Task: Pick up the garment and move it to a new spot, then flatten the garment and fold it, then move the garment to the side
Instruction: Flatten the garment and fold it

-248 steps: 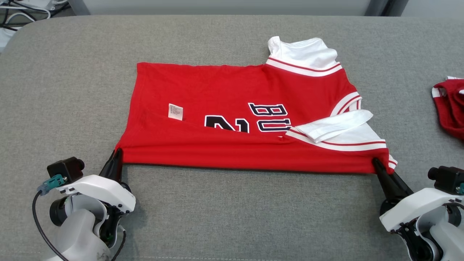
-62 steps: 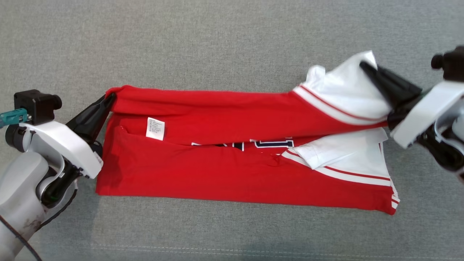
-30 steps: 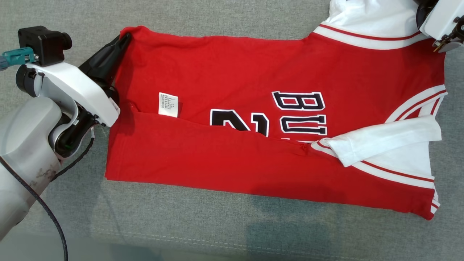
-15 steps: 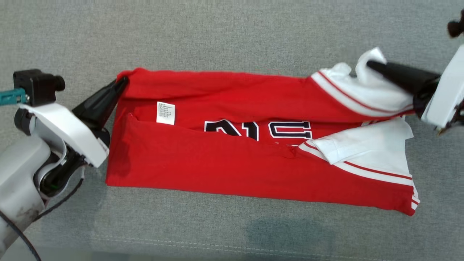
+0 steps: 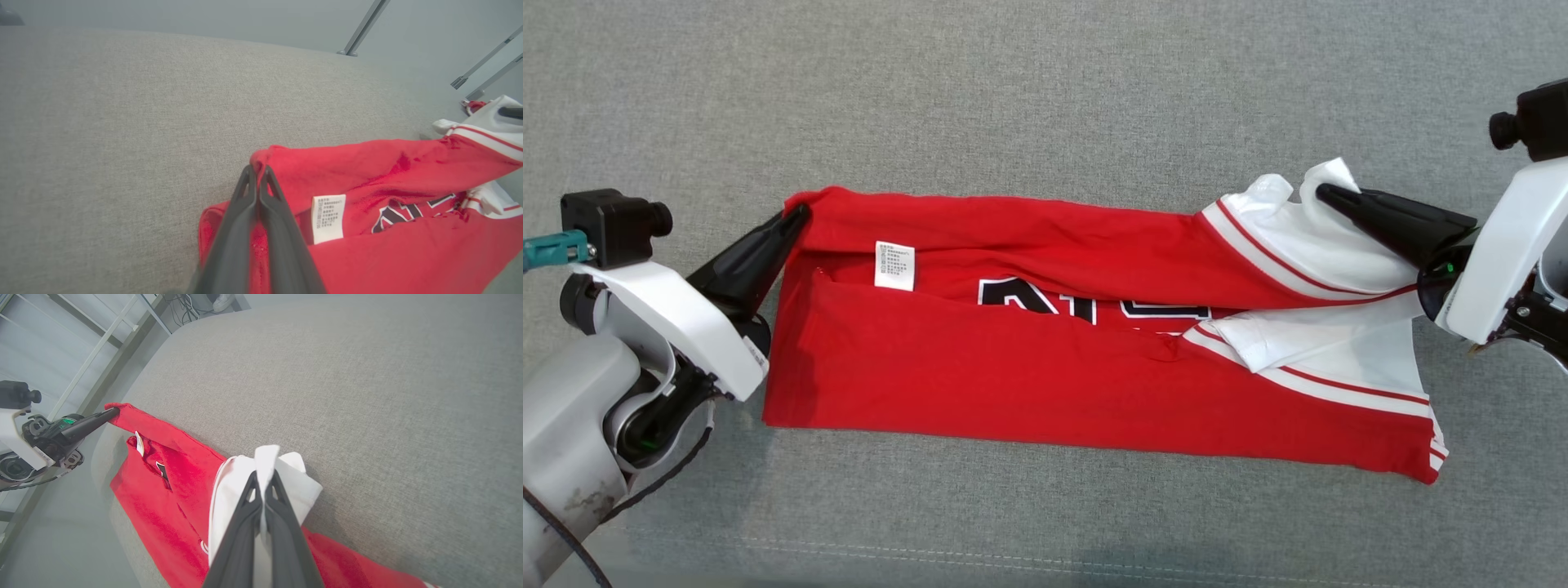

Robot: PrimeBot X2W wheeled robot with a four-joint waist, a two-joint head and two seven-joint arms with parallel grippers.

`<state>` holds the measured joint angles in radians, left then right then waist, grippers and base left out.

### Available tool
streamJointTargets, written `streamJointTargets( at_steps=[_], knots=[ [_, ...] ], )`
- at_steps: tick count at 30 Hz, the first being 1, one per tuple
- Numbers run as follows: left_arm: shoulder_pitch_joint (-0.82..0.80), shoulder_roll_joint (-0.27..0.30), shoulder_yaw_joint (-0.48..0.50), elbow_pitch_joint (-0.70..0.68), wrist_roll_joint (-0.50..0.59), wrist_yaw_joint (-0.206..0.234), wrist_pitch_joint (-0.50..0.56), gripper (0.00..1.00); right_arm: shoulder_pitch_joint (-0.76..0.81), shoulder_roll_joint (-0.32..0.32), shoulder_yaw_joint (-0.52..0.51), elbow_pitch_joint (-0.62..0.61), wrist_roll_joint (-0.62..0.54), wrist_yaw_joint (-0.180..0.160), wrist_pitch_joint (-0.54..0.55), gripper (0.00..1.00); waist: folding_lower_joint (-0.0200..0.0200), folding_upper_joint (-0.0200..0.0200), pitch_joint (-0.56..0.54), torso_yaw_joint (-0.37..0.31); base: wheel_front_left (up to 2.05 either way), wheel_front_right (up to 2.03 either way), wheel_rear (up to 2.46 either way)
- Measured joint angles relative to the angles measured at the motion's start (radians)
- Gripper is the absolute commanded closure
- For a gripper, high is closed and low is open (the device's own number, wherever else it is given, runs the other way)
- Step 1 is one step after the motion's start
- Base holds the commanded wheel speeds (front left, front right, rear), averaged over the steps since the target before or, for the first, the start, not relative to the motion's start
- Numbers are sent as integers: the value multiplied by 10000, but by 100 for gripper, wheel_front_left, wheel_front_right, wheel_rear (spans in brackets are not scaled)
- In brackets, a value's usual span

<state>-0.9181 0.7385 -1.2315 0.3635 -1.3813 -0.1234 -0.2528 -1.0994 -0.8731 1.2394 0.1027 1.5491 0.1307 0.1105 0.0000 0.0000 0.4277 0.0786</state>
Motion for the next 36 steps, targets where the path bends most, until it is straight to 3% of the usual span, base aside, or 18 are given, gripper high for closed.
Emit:
streamJointTargets(
  at_steps=[9,16,22,23,24,25,26,36],
  knots=[
    [194,155,-428,-240,-851,0,449,100,353,-65,54,-56,221,0,222,100,0,0,-334,68,0,0,0],
    [701,577,-596,-399,-1536,0,1137,100,1663,-194,197,-261,245,0,-485,100,0,0,-724,81,0,0,0],
    [757,508,-660,119,-1649,0,1526,100,2300,244,313,173,-198,0,-938,100,0,0,-677,-48,0,0,0],
    [757,437,-667,284,-1588,0,1494,58,2329,339,326,297,-307,0,-1014,80,0,0,-659,-70,0,0,0],
    [757,357,-667,441,-1544,0,1453,5,2332,439,324,454,-412,0,-1097,56,0,0,-641,-95,0,0,0],
    [757,291,-675,562,-1509,0,1455,5,2332,516,322,548,-472,0,-1168,11,0,0,-626,-120,0,0,0],
    [757,221,-679,669,-1494,0,1455,0,2334,593,324,665,-487,0,-1244,0,0,0,-617,-141,0,0,0],
    [1080,-412,-564,2127,-698,0,178,0,2661,504,-215,1555,-692,0,-3187,0,0,0,-1069,-221,0,0,0]
  ],
)
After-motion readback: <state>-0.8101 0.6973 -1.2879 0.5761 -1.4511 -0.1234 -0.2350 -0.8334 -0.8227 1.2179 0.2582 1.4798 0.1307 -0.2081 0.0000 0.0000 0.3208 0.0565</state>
